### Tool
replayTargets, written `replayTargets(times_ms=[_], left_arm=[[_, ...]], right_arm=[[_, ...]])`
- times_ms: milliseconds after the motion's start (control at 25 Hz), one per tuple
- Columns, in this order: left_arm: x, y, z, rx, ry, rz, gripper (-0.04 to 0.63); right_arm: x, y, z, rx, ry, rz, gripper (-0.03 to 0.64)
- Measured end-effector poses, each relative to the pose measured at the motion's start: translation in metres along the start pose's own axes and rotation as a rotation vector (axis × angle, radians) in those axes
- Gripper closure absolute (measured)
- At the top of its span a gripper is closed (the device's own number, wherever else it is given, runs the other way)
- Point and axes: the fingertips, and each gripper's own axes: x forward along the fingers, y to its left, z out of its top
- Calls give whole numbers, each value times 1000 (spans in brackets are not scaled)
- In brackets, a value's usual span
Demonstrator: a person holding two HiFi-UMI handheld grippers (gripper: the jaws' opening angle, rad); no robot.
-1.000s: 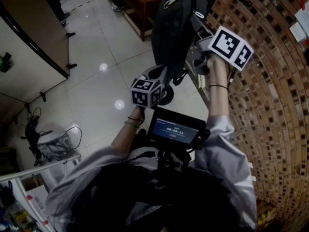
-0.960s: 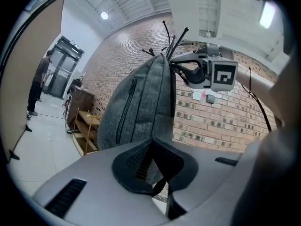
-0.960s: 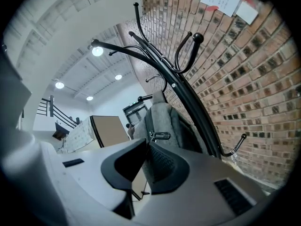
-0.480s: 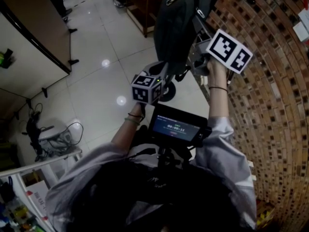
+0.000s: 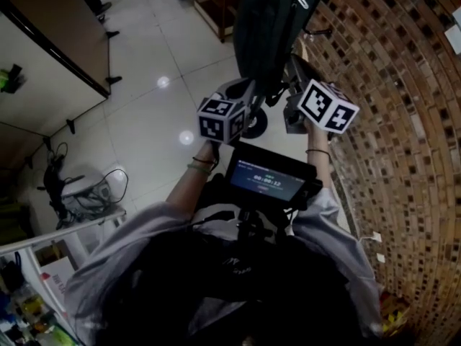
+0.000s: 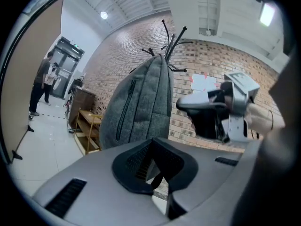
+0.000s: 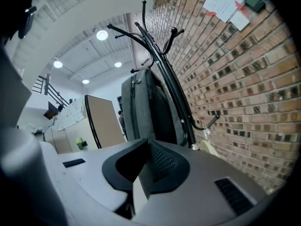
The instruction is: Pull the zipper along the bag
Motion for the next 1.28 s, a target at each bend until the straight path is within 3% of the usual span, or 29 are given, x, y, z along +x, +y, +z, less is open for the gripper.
replayTargets(times_ms=[160, 400, 1280], left_arm=[[-1, -6, -2, 7, 9, -1, 588], [-4, -10, -8, 2, 17, 7, 588], [-14, -25, -16, 7, 29, 18, 588]], right_arm=[[-9, -18, -56, 6, 19, -32, 618], [-17, -13, -95, -28, 29, -33, 618], [-33, -5, -121, -48, 44, -48, 620]])
